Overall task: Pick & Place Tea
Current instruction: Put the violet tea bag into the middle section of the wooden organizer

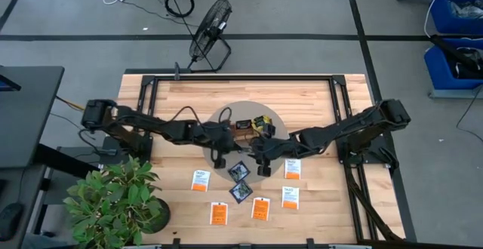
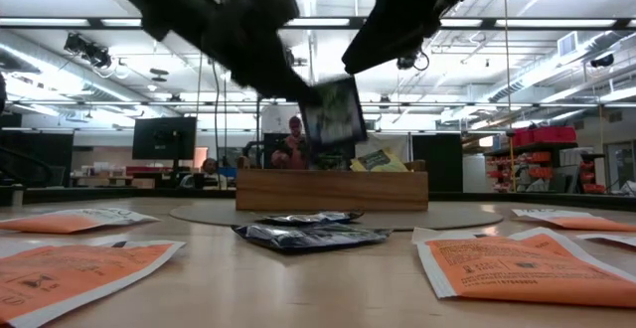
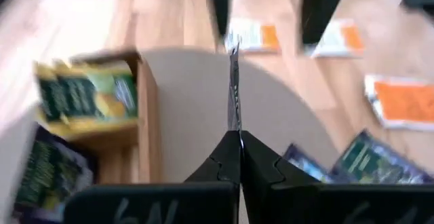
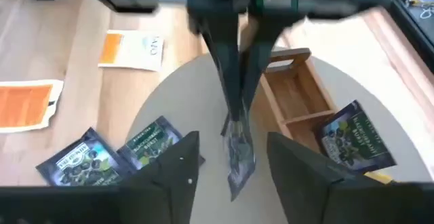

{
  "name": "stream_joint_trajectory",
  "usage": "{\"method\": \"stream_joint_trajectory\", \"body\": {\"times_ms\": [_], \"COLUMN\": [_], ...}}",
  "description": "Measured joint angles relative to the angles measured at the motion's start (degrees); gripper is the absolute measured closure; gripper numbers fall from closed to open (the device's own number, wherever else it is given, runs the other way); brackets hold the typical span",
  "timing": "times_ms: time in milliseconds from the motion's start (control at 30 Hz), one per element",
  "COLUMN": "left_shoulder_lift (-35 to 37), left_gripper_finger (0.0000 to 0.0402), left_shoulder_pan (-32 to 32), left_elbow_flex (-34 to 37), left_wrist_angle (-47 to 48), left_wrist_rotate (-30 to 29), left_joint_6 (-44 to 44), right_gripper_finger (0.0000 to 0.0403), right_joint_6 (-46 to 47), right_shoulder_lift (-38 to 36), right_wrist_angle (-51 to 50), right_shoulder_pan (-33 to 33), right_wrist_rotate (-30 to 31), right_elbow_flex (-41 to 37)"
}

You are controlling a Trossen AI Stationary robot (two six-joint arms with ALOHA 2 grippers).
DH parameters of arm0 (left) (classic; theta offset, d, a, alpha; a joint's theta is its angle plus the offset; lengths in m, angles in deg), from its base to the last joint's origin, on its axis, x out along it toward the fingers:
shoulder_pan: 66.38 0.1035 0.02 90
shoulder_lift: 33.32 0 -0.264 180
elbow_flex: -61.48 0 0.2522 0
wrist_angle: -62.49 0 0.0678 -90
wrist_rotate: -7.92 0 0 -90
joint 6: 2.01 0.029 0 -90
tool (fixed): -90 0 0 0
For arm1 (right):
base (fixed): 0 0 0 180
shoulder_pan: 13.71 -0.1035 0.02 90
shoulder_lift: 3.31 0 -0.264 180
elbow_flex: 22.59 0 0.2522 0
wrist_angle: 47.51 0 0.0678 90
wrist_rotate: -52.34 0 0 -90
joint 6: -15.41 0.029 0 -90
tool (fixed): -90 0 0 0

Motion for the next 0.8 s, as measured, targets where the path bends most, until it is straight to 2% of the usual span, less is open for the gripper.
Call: {"method": "stream_joint_trajectory", "body": {"times_ms": [333, 567, 800], "left_shoulder_lift": [7.21, 7.46, 7.46], "left_gripper_finger": [0.0399, 0.0399, 0.0399], "left_shoulder_pan": [-0.04, -0.06, -0.07], "left_elbow_flex": [-0.02, -0.02, -0.02], "left_wrist_angle": [7.33, 7.02, 6.81], "left_wrist_rotate": [-1.95, -2.16, -2.16], "left_joint_6": [0.24, 0.76, 0.76], "right_gripper_finger": [0.0214, 0.0227, 0.0230], "right_joint_6": [-3.83, -4.20, -3.91], "right_shoulder_lift": [0.00, 0.00, 0.00], "right_wrist_angle": [5.01, 7.30, 7.57], "right_shoulder_pan": [3.04, 4.81, 6.47], "right_wrist_rotate": [-0.19, -9.16, -10.16], "right_elbow_flex": [0.00, 0.00, 0.00]}}
